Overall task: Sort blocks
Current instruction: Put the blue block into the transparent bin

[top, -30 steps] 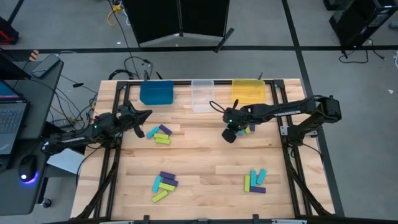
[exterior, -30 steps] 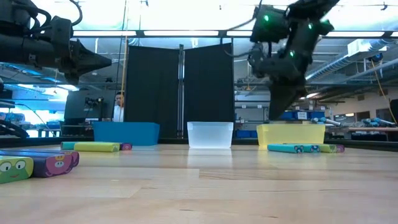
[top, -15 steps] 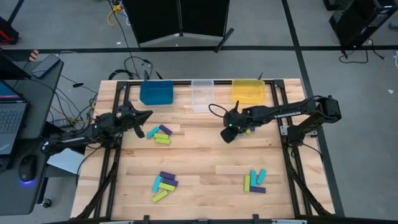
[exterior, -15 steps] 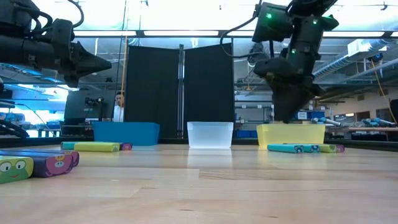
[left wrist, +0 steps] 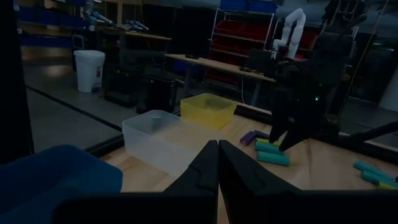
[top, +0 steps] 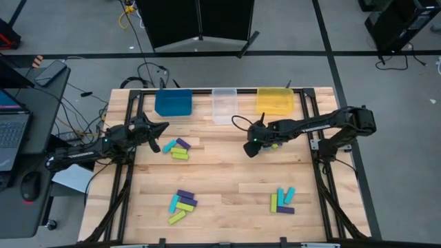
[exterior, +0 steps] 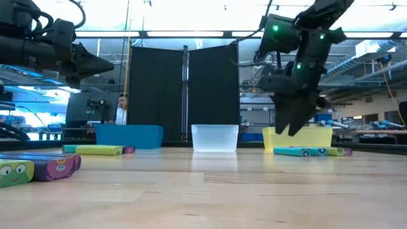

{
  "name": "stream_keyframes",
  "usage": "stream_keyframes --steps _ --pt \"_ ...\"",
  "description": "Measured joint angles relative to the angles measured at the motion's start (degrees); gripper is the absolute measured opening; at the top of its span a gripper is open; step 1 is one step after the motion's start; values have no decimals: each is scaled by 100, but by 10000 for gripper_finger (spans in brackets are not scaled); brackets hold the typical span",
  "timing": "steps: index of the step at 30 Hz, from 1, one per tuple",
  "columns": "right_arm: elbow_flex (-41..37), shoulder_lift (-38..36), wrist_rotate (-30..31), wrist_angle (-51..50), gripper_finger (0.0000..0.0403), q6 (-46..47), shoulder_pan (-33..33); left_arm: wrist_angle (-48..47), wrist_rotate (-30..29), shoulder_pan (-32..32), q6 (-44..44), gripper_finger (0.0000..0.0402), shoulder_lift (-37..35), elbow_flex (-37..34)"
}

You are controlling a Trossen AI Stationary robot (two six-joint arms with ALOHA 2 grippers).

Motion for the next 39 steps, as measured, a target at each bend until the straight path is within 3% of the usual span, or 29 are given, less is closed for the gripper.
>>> stream_keyframes --steps 9,15,27,39 --pt "-3 693 -7 108 223 -18 -6 -91 -4 0 -2 17 0 2" --pt "11 775 -40 142 215 -41 -4 -111 -4 0 0 17 3 1" --pt "9 753 -349 278 117 -523 -46 -173 -48 -2 -2 17 3 0" --pt "870 757 -963 395 122 -1508 -74 -171 -48 0 -15 17 3 0"
